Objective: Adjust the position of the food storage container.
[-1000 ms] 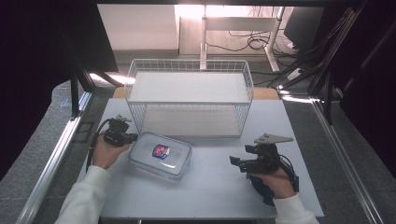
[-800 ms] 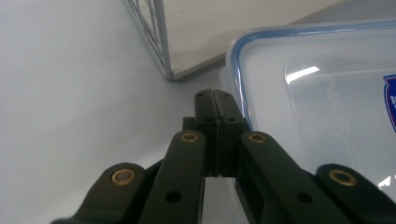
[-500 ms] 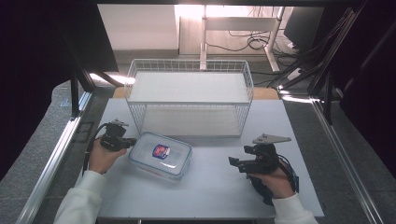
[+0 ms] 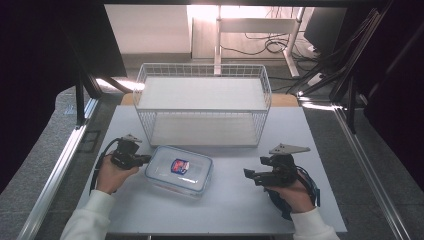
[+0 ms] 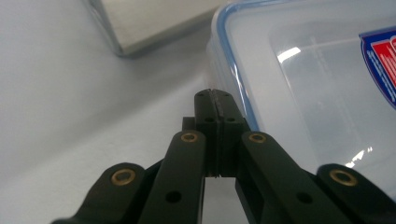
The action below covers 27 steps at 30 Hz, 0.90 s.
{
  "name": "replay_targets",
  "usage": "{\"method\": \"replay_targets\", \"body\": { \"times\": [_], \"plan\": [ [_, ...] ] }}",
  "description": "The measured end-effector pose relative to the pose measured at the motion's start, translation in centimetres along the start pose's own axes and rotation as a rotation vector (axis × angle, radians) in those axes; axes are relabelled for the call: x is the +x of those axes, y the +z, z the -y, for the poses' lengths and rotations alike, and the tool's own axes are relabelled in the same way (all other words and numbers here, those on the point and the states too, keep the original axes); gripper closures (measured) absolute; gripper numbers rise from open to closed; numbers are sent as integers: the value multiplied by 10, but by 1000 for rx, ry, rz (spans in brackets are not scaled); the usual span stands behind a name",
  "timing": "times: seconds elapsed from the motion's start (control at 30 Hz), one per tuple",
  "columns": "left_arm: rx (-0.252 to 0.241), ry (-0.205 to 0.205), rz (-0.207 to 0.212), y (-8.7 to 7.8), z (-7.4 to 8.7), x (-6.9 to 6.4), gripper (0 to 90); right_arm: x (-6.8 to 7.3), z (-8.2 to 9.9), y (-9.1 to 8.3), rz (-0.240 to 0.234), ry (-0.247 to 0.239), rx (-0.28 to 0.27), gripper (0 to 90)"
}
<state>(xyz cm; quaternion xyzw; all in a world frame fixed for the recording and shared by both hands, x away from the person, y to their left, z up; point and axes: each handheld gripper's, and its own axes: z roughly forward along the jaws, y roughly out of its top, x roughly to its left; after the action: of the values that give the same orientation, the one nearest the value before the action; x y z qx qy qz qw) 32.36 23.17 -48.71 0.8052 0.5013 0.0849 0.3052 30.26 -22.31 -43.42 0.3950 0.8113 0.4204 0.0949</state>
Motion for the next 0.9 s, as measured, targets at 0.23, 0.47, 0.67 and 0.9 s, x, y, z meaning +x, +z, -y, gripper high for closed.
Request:
{"method": "replay_targets", "body": {
  "times": [0.23, 0.47, 0.67, 0.9],
  "plan": [
    [6, 13, 29, -1, 8, -10, 900, 1, 0, 0, 0, -3, 0, 193],
    [38, 50, 52, 3, 12, -21, 900, 1, 0, 1, 0, -2, 4, 194],
    [40, 60, 77, 4, 15, -28, 900, 1, -1, 0, 1, -3, 1, 194],
    [41, 76, 113, 7, 18, -41, 900, 2, 0, 2, 3, 1, 6, 194]
  ]
}}
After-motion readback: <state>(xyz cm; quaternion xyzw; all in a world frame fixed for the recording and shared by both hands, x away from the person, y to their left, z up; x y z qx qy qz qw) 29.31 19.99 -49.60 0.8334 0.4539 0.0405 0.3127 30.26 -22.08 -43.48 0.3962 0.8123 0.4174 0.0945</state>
